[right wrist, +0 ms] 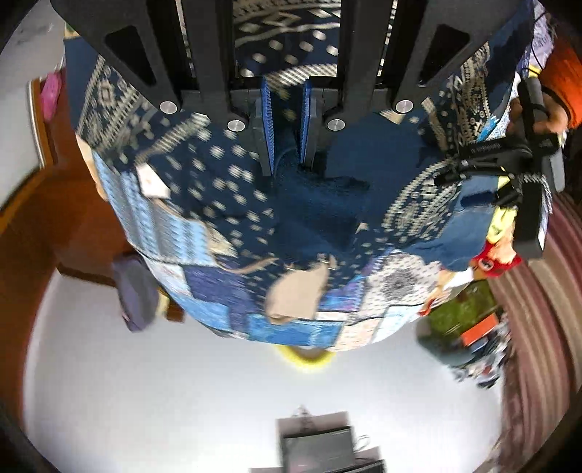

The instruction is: Fold large clothes

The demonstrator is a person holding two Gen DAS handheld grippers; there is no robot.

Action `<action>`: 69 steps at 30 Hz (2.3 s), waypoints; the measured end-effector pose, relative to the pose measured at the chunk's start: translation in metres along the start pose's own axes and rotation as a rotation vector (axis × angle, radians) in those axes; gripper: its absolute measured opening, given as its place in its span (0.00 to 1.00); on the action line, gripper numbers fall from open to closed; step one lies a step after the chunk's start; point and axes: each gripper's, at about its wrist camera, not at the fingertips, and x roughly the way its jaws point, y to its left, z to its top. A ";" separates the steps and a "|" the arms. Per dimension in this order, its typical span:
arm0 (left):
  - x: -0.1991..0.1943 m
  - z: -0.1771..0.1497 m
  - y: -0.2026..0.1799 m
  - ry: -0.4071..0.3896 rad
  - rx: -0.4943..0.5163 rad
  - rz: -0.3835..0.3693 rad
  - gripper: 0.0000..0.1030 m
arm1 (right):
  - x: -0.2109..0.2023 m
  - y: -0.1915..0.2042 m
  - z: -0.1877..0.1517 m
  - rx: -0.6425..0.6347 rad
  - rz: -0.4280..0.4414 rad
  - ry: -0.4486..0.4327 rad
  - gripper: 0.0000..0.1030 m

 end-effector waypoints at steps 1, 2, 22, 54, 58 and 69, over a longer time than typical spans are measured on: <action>0.008 -0.003 0.000 0.025 -0.002 0.007 0.67 | 0.000 -0.007 -0.003 0.014 -0.005 0.006 0.09; 0.016 -0.008 0.001 0.036 -0.009 0.004 0.68 | 0.002 -0.015 -0.007 0.029 -0.008 0.013 0.09; 0.019 -0.012 0.005 0.035 -0.048 0.032 0.82 | 0.048 -0.107 -0.064 0.031 -0.240 0.238 0.09; -0.004 0.045 -0.177 -0.070 0.213 -0.156 0.85 | -0.014 -0.293 -0.167 0.915 0.064 0.166 0.71; 0.002 0.047 -0.191 -0.066 0.228 -0.168 0.85 | 0.005 -0.303 -0.168 0.971 0.055 0.155 0.54; -0.019 0.050 -0.175 -0.109 0.184 -0.177 0.85 | -0.013 -0.291 -0.118 0.776 -0.126 0.010 0.08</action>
